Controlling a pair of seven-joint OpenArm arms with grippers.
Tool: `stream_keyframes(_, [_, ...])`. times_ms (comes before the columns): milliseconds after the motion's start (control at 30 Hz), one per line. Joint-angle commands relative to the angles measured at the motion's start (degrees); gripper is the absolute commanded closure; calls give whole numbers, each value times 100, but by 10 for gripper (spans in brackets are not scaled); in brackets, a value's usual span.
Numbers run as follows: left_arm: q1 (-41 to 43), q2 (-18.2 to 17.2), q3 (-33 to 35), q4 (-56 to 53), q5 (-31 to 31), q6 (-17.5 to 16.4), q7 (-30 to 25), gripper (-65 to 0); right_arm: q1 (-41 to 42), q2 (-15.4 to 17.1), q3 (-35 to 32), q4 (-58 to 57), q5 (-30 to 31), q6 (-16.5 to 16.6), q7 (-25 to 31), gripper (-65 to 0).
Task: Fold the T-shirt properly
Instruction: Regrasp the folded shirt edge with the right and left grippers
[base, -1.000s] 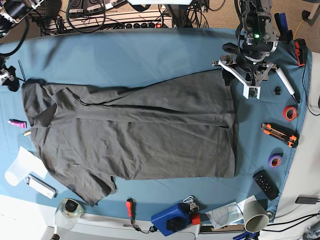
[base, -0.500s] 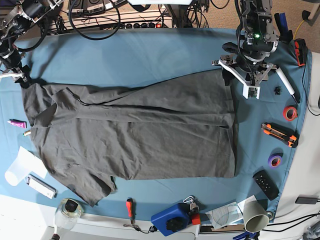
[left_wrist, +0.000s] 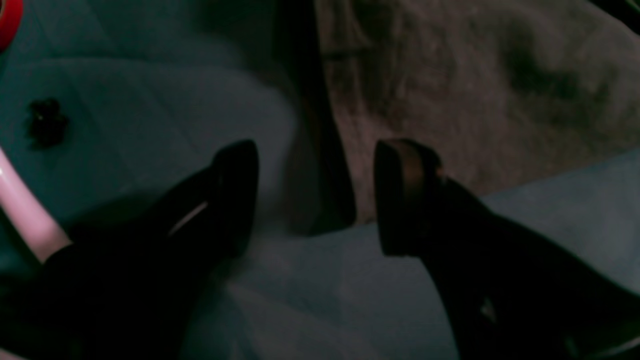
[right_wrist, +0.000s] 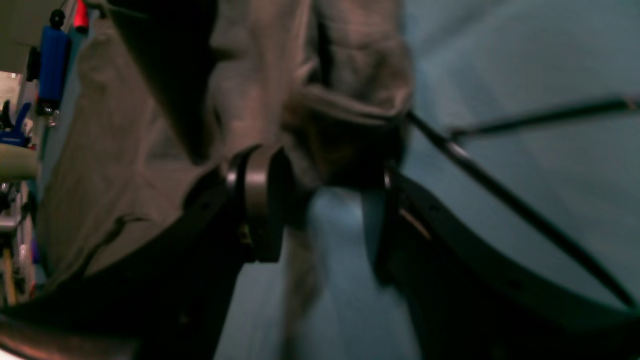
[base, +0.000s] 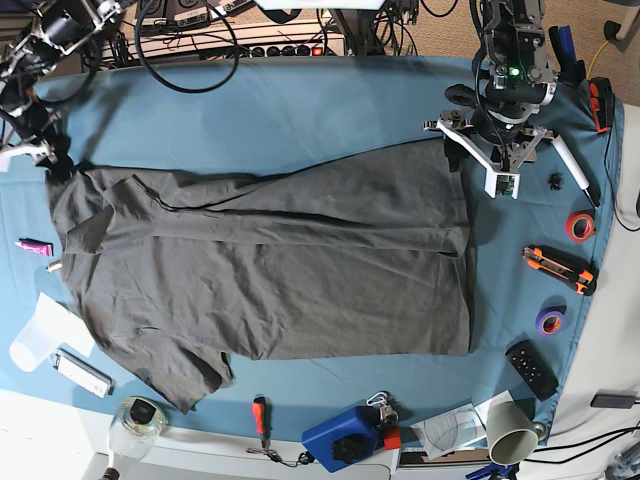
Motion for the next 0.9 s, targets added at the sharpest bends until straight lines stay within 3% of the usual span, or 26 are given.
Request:
stream_keyframes(0, [-11,-15,-4,105,7,2,-153,-369,22,234,131,57,72,0,35,-248])
stream_keyframes(167, [-13,-15,-4,105,4,0,-229,-369,20,448,170,55,-201,-90,-33,-248])
stream_keyframes(433, [-13,-15,-4,105,4,0,-229,-369,22,267,20,48,-348,-94,415,-248])
stream_keyframes(700, [-15,-15,-4,105,4,0,-234,-369,44,267,-813,37,-367,-98,988,-248])
stream_keyframes(867, [-15,-15,-4,105,4,2,-236,-369,129,236,-916,37,-411,-116,994,-248])
